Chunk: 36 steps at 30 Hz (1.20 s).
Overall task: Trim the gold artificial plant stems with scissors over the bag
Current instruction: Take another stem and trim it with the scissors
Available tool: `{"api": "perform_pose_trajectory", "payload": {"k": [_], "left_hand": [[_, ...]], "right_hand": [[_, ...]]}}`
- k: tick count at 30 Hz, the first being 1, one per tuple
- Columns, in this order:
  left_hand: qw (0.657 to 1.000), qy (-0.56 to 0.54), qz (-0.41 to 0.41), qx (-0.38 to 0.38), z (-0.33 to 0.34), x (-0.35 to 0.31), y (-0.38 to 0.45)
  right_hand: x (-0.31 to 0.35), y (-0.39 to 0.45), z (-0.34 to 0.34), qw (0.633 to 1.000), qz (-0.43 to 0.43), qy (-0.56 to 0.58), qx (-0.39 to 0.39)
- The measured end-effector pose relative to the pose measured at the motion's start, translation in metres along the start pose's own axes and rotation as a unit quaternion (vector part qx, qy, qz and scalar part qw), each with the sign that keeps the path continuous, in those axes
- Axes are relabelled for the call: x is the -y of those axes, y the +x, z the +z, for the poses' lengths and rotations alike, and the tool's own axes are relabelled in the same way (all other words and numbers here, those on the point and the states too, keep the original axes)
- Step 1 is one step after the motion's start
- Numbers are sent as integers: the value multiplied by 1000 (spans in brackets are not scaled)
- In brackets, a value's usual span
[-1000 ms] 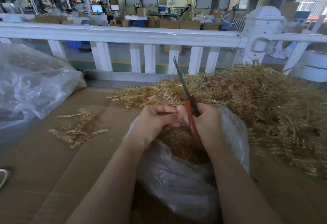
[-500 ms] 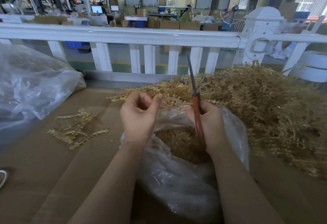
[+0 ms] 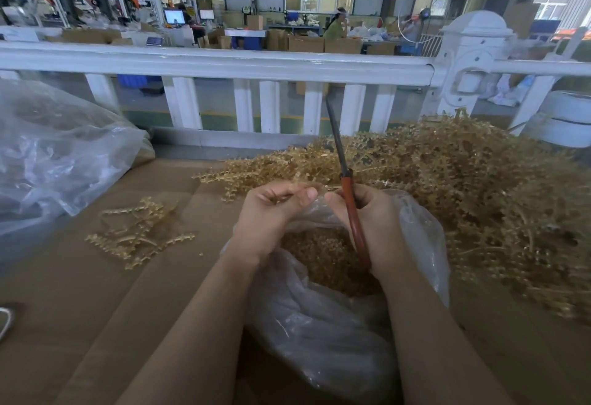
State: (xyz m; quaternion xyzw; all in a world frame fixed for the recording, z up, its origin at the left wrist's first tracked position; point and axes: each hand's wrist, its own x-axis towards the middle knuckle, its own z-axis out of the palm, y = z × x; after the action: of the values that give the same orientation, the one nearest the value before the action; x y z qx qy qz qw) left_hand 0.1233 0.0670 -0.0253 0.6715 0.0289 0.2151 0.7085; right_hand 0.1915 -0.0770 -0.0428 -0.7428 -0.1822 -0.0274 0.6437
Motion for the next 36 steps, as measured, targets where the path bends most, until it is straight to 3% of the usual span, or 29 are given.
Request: {"api": "perform_pose_trajectory", "payload": {"k": [7,11,18,36], "left_hand": [[998,36,30,-42,3,-4,0],[993,72,55,-77,-1,-5,2],[987,91,102,-85,-8,-6,1],[987,68,110,-96,-11,-6,3]], "right_hand": [[0,-3,0,998,-22,-57,-13],[0,-7,-6,986,-71,-150,-31],[0,-10,-6,948,-132,-288,24],[2,-12,-6,937,-141,-320,4]]}}
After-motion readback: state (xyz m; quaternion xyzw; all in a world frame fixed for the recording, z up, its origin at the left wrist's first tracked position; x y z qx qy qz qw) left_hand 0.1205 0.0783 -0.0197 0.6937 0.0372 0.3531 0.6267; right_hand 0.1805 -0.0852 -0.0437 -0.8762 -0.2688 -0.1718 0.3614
